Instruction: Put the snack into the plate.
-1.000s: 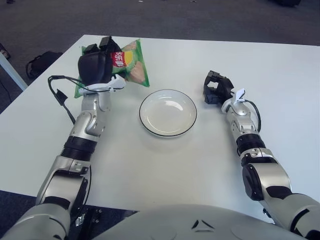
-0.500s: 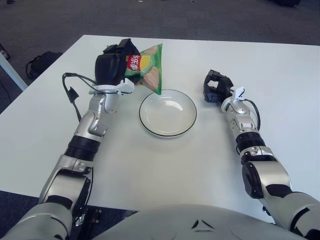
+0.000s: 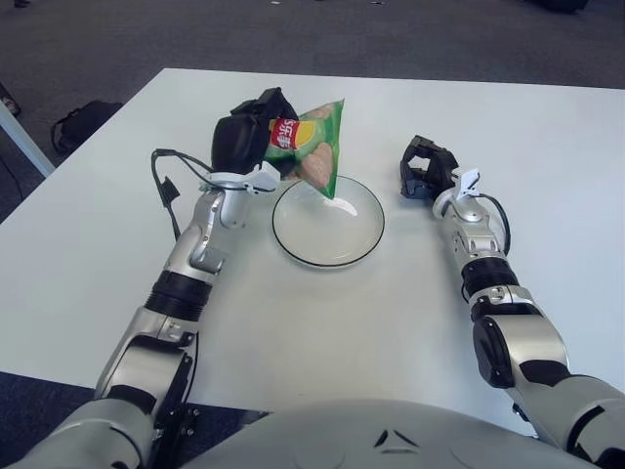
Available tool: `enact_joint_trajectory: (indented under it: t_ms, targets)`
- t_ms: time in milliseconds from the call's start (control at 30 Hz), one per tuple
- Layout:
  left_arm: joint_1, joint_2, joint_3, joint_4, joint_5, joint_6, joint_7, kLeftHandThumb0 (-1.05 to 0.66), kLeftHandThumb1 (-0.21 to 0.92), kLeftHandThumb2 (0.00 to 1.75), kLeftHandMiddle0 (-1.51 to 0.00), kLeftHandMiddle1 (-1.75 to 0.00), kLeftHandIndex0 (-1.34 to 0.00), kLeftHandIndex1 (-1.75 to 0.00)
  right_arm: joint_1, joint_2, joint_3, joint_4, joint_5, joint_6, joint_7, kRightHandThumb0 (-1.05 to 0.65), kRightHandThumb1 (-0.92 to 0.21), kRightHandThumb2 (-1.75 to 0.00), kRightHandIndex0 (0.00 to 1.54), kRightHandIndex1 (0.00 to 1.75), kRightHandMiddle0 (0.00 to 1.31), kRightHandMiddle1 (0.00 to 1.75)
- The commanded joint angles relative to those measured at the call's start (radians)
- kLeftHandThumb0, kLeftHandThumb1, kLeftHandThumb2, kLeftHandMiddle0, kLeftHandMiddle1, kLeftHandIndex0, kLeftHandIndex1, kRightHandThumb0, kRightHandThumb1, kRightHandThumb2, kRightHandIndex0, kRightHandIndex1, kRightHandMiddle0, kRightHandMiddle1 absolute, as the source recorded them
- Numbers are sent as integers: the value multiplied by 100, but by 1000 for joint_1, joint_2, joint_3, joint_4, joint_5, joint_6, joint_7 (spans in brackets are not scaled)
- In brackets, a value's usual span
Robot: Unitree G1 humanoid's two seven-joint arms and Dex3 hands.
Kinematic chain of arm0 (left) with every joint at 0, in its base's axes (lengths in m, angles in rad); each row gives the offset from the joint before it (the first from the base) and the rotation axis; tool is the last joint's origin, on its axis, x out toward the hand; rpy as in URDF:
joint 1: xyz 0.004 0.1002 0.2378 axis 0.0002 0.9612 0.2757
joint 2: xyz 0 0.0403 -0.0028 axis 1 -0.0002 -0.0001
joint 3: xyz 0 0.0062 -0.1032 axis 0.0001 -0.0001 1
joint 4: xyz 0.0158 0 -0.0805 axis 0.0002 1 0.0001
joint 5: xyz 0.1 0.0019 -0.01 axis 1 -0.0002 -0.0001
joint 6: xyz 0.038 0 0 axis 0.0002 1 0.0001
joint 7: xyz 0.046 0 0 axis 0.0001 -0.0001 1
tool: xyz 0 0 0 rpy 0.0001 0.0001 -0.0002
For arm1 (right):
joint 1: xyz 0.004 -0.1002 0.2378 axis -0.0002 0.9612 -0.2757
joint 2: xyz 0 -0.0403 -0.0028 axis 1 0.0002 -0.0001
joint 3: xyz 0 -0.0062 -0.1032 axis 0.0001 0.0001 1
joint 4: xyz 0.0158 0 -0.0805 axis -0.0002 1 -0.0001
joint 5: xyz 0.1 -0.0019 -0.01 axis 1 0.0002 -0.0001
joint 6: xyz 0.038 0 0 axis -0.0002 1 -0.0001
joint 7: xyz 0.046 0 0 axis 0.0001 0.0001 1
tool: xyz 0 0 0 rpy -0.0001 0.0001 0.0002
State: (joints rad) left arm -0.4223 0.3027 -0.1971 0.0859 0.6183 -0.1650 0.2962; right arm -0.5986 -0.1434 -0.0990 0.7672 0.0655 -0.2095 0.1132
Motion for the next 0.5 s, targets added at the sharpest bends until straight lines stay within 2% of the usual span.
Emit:
enact_joint_trajectory:
  t_ms: [0,467]
  targets:
    - [0,-12,3,-22,-13,7,-24,0,-8,175,-92,-169,-69,-175,17,-4,-10,37,-12,53,-40,-49,-29,-134,128,175,63,175]
    - [-17,-40,-18,-49,32,12,-48,0,-6,173,-88,-172,-68,-175,19,-3,-1,-1,-31,107,-102,-48,-31,-132,127,175,62,175]
